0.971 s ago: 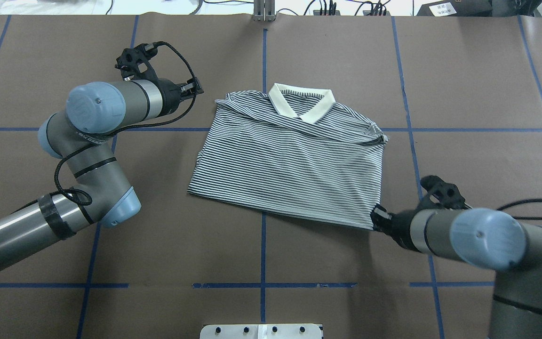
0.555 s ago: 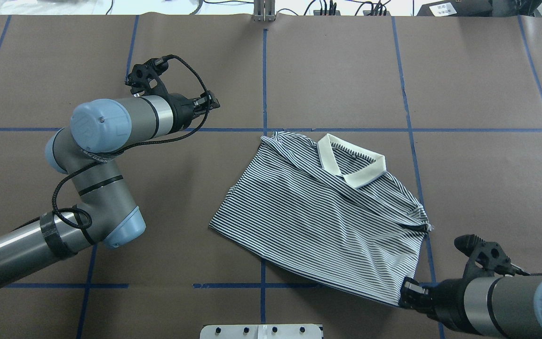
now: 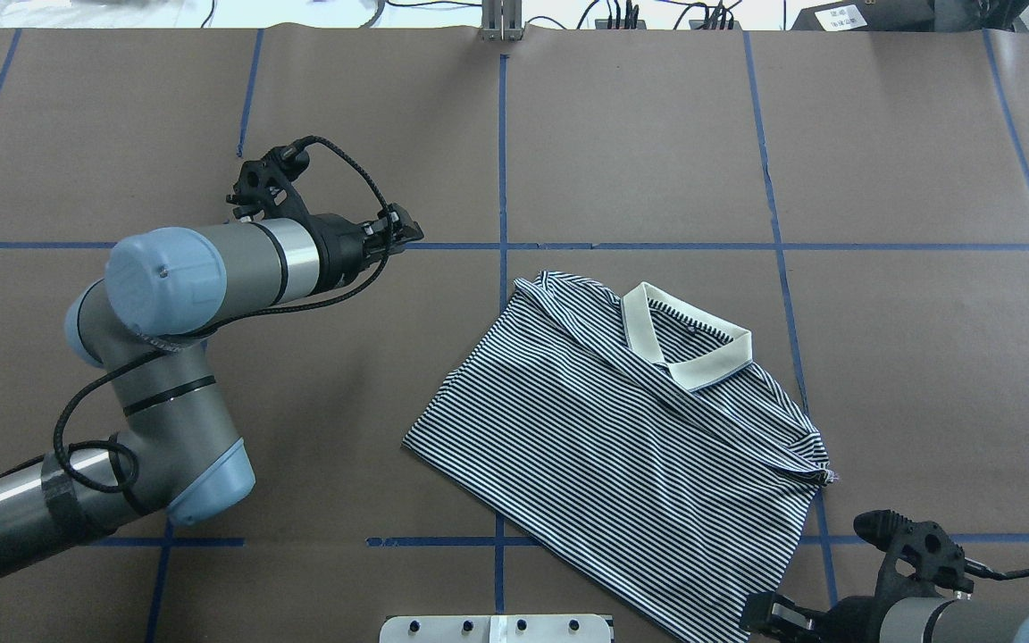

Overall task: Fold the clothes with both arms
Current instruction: 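Drag the folded shirt with the right gripper, rotating it on the table, then move the right gripper to the collar while the left gripper approaches the near edge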

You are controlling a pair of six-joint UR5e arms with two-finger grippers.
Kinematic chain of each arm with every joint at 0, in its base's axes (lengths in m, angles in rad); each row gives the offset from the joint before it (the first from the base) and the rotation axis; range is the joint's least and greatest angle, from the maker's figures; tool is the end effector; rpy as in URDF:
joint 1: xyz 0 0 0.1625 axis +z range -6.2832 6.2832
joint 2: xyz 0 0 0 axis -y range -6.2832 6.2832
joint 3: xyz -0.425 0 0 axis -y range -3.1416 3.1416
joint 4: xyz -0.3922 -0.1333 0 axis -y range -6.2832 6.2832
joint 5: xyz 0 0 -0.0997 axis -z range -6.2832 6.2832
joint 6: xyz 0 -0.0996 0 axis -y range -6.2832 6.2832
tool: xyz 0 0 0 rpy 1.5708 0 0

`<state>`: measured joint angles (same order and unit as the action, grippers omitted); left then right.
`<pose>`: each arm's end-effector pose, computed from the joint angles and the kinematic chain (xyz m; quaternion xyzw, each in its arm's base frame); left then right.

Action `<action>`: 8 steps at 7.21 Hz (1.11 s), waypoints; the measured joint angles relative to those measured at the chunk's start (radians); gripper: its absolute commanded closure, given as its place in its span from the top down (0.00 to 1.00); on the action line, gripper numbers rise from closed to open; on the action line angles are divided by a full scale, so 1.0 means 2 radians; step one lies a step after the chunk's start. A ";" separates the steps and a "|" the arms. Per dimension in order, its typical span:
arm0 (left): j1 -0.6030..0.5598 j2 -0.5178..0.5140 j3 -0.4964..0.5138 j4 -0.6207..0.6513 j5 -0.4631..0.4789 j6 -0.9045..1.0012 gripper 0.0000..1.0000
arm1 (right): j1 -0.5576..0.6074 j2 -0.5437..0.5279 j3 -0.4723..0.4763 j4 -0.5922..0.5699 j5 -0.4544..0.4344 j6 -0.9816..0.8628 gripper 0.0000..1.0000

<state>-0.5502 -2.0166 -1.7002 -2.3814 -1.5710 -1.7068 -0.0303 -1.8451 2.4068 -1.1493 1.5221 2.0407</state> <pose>0.4661 -0.4423 0.2529 0.1313 0.6251 -0.2588 0.7246 -0.3589 -0.1273 0.3349 -0.0960 -0.4625 0.2034 0.8576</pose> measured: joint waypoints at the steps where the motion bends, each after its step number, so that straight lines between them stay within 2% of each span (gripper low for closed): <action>1: 0.023 0.023 -0.039 0.025 -0.001 -0.013 0.47 | 0.017 0.008 -0.003 -0.001 -0.034 -0.001 1.00; 2: 0.053 0.039 -0.072 0.065 0.004 -0.031 0.50 | 0.056 0.032 -0.012 -0.004 -0.056 -0.006 1.00; 3: 0.089 0.044 -0.095 0.119 0.023 -0.051 0.51 | 0.121 0.073 -0.035 -0.011 -0.036 -0.024 1.00; 4: 0.120 0.045 -0.103 0.163 0.049 -0.062 0.53 | 0.190 0.115 -0.068 -0.019 0.008 -0.053 1.00; 5: 0.141 0.044 -0.100 0.186 0.062 -0.066 0.54 | 0.232 0.140 -0.094 -0.023 0.039 -0.074 1.00; 8: 0.161 0.041 -0.081 0.201 0.069 -0.068 0.54 | 0.259 0.167 -0.118 -0.025 0.058 -0.087 1.00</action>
<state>-0.2276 -1.9351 -1.8631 -1.9791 -1.4332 -1.8422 0.4876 -1.5111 2.1701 -1.1993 1.6384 1.8673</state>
